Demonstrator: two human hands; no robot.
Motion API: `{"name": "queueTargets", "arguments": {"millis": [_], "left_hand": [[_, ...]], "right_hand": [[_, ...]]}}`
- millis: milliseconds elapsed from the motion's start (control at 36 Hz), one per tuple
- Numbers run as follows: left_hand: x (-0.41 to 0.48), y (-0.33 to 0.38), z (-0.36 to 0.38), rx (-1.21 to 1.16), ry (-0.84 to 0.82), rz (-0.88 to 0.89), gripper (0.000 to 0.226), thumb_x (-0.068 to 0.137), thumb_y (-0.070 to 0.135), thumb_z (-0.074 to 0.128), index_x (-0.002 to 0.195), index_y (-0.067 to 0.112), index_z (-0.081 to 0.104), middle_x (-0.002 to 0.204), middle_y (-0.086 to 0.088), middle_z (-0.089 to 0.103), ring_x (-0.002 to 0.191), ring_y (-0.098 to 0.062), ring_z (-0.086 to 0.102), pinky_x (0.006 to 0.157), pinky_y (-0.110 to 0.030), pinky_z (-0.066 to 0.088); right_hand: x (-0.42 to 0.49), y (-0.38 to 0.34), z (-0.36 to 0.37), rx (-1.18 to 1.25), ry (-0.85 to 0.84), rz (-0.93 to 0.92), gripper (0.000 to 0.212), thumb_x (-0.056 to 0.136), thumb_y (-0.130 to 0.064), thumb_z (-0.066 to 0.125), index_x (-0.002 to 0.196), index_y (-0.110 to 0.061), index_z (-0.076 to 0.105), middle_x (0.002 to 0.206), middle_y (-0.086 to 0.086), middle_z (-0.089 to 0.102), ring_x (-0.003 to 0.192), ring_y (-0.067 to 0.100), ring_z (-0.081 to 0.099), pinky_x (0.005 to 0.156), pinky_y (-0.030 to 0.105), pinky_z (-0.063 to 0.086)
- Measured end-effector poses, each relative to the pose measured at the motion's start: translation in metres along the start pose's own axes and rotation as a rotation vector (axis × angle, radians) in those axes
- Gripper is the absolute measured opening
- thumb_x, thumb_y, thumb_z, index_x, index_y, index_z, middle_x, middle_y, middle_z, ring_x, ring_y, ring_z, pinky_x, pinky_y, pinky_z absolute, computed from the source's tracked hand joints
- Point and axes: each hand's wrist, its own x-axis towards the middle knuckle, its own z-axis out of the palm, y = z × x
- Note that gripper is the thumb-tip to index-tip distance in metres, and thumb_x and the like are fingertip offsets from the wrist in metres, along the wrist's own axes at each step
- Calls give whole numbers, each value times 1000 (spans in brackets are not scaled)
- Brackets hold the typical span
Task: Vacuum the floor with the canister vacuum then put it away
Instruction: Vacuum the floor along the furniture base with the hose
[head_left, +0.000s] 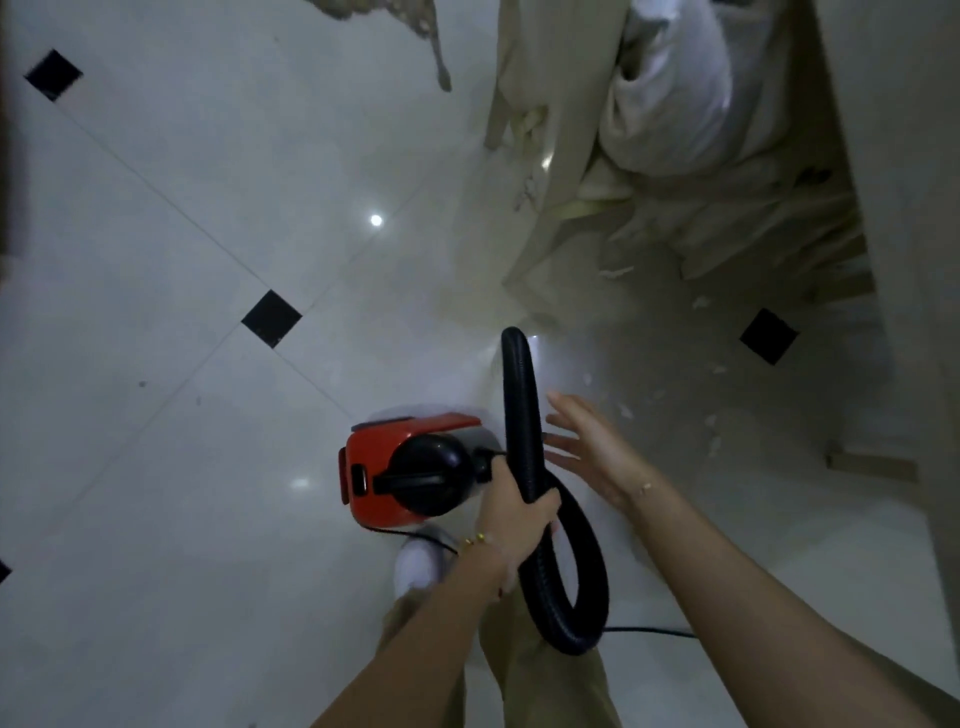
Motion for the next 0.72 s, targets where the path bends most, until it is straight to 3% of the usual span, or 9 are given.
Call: {"name": "queueTargets", "arguments": {"millis": [56, 111, 250, 389, 472, 611, 722], "left_hand": [[1, 1, 6, 130, -59, 34, 32, 87, 13, 58, 110, 5, 38, 82, -13, 57, 67, -22, 59, 65, -39, 54], [6, 3, 9, 190, -107, 26, 31, 88, 15, 57, 111, 8, 38, 80, -10, 57, 67, -20, 57, 61, -32, 51], [25, 7, 1, 202, -250, -9, 34, 88, 12, 59, 113, 15, 37, 86, -11, 57, 70, -19, 57, 69, -35, 53], [51, -1, -4, 271, -302, -17, 44, 84, 14, 63, 119, 9, 37, 83, -3, 56, 77, -19, 59, 76, -38, 55], [62, -7, -3, 254, -297, -40, 45, 84, 15, 64, 120, 10, 37, 87, -6, 56, 79, -20, 59, 73, -36, 54], [76, -9, 2, 204, -267, -68, 39, 83, 19, 66, 109, 16, 36, 94, -8, 53, 85, -24, 58, 82, -45, 55], [92, -4, 3, 140, -274, -116, 47, 84, 14, 67, 120, 10, 37, 96, -9, 52, 75, -18, 57, 69, -34, 54]], "right_hand": [[8, -5, 3, 60, -27, 24, 77, 81, -47, 67, 140, -9, 38, 122, 8, 57, 102, 22, 63, 79, 32, 55], [15, -6, 6, 128, 9, 8, 52, 84, -34, 68, 123, -4, 51, 105, 11, 59, 92, 23, 65, 79, 35, 56], [29, -1, 5, 283, 144, -36, 24, 88, -11, 62, 109, -8, 50, 83, 8, 56, 71, 19, 60, 69, 33, 55], [42, 2, 5, 270, 152, -104, 31, 89, -5, 56, 117, -12, 45, 82, 8, 51, 68, 17, 54, 69, 33, 52], [50, 1, 8, 221, 143, -115, 27, 90, -3, 54, 112, -17, 47, 85, 9, 50, 69, 18, 52, 67, 32, 51], [64, -6, 13, 102, 132, -171, 31, 91, 3, 49, 110, -20, 43, 84, 8, 48, 66, 18, 49, 64, 32, 48], [79, -9, 12, 76, 147, -200, 39, 91, 3, 49, 117, -25, 39, 85, 7, 49, 64, 17, 50, 61, 30, 49]]}}
